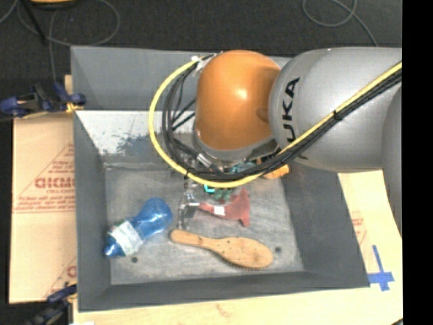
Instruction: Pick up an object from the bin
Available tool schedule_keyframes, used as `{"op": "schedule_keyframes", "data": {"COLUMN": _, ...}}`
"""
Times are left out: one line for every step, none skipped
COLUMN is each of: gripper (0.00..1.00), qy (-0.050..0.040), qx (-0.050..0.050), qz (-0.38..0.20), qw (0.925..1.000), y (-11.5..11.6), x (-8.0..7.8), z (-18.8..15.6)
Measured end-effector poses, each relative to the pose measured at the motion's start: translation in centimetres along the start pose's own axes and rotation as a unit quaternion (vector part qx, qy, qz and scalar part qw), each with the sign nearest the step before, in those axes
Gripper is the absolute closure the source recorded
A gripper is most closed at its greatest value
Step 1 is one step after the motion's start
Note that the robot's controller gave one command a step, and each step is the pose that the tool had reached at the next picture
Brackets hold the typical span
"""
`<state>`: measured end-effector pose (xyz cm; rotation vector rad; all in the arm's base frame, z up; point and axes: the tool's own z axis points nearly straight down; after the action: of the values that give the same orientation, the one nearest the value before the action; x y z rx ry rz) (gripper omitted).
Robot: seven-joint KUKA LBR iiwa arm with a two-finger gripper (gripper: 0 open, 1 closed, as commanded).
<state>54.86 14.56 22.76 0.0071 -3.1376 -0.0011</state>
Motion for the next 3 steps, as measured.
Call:
{"op": "schedule_keyframes", "data": {"gripper": 0.00, "qy": -0.0021, "qx": 0.000, "qz": 0.001, "qw": 1.0000, "y": 0.0, "x": -0.1, "z": -0.3}}
{"op": "schedule_keyframes", "data": {"gripper": 0.00, "qy": -0.0035, "qx": 0.000, "qz": -0.017, "qw": 0.9999, "y": 0.0, "x": 1.4, "z": 0.5}}
{"op": "schedule_keyframes", "data": {"gripper": 0.00, "qy": -0.0077, "qx": 0.000, "qz": -0.042, "qw": 0.9991, "y": -0.1, "x": 1.0, "z": 4.7}}
